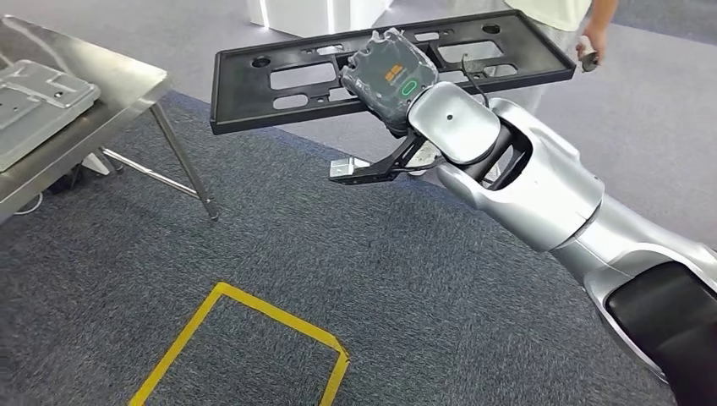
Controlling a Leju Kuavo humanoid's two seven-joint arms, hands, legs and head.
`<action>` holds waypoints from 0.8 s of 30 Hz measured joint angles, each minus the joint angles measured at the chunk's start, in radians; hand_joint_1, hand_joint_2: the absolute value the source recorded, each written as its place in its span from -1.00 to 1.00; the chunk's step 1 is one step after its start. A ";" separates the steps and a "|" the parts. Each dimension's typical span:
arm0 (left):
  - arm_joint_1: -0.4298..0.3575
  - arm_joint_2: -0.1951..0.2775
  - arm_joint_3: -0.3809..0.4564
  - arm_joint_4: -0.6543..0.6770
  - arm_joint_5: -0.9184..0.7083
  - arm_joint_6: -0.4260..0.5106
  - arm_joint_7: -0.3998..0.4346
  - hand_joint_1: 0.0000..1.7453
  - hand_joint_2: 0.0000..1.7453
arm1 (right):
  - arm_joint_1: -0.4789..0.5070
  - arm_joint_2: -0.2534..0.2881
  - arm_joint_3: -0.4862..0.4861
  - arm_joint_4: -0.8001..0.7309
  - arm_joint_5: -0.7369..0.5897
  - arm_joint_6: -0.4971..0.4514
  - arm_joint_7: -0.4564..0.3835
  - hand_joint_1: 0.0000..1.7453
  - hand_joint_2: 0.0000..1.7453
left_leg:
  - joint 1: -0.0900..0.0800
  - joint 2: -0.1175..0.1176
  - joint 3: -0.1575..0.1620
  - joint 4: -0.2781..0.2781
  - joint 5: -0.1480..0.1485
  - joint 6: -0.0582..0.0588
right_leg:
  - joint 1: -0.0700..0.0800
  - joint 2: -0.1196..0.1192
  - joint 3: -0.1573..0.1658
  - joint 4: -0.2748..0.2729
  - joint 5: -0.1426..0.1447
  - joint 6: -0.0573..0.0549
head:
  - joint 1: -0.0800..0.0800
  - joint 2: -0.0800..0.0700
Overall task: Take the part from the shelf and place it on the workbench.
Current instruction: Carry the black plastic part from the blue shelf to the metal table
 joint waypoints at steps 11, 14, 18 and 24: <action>0.005 -0.002 0.001 0.000 0.004 0.001 0.002 -1.00 1.00 | -0.013 0.007 0.010 0.008 -0.002 -0.001 0.000 1.00 1.00 | 0.005 -0.030 -0.058 0.085 -0.040 -0.041 | -0.006 0.013 0.120 -0.298 0.145 -0.039 | -0.002 0.000; 0.004 -0.002 0.005 0.000 0.009 0.007 0.006 -1.00 1.00 | -0.017 0.007 0.015 0.012 -0.008 -0.001 -0.001 1.00 1.00 | 0.011 0.033 -0.143 0.255 -0.108 -0.053 | -0.003 -0.028 0.124 -0.296 0.139 -0.044 | -0.004 0.000; 0.006 -0.002 0.007 0.000 0.011 0.020 0.020 -1.00 1.00 | -0.014 0.007 0.021 0.015 -0.010 -0.003 -0.001 1.00 1.00 | 0.016 0.079 -0.078 0.127 -0.026 -0.063 | -0.006 -0.081 0.131 -0.286 0.121 -0.032 | -0.004 0.000; 0.006 -0.003 0.009 -0.001 0.015 0.021 0.013 -1.00 1.00 | -0.009 -0.002 0.021 0.017 -0.017 -0.010 -0.001 1.00 1.00 | 0.006 0.074 -0.022 0.019 -0.007 -0.027 | 0.003 -0.116 0.147 -0.278 0.096 0.001 | -0.001 0.000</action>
